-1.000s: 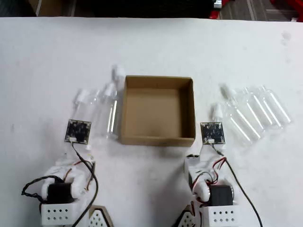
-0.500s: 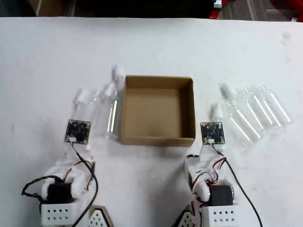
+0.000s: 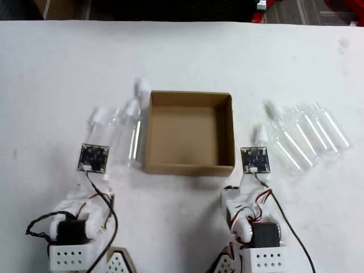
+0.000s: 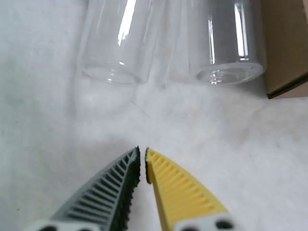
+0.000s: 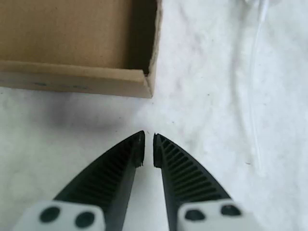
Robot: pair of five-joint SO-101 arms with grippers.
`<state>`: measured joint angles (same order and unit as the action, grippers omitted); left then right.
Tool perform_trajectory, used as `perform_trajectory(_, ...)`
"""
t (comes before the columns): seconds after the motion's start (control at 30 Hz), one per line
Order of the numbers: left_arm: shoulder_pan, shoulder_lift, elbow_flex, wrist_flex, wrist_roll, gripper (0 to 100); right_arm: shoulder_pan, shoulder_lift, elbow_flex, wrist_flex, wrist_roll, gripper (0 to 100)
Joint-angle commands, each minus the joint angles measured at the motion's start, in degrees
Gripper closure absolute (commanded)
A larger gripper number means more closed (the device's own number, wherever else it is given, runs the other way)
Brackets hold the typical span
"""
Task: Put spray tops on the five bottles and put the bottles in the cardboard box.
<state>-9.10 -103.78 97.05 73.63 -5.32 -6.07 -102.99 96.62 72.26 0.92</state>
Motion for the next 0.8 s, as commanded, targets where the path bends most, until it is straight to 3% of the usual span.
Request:
perform_trajectory(0.0,0.5,-0.6,-0.1,0.2,0.4,98,-3.8,-0.3,0.3,-6.5,0.6,97.7)
perform_trajectory(0.2,0.5,-0.6,-0.1,0.2,0.4,98,-9.2,-0.3,0.3,-24.6,0.4,97.7)
perform_trajectory(0.4,0.4,-0.6,-0.1,0.2,0.4,98,-8.1,-0.3,0.3,-21.6,0.6,97.7)
perform_trajectory(0.77,0.2,-0.6,-0.1,0.2,0.6,98,0.5,-0.3,0.3,-23.9,0.6,97.7)
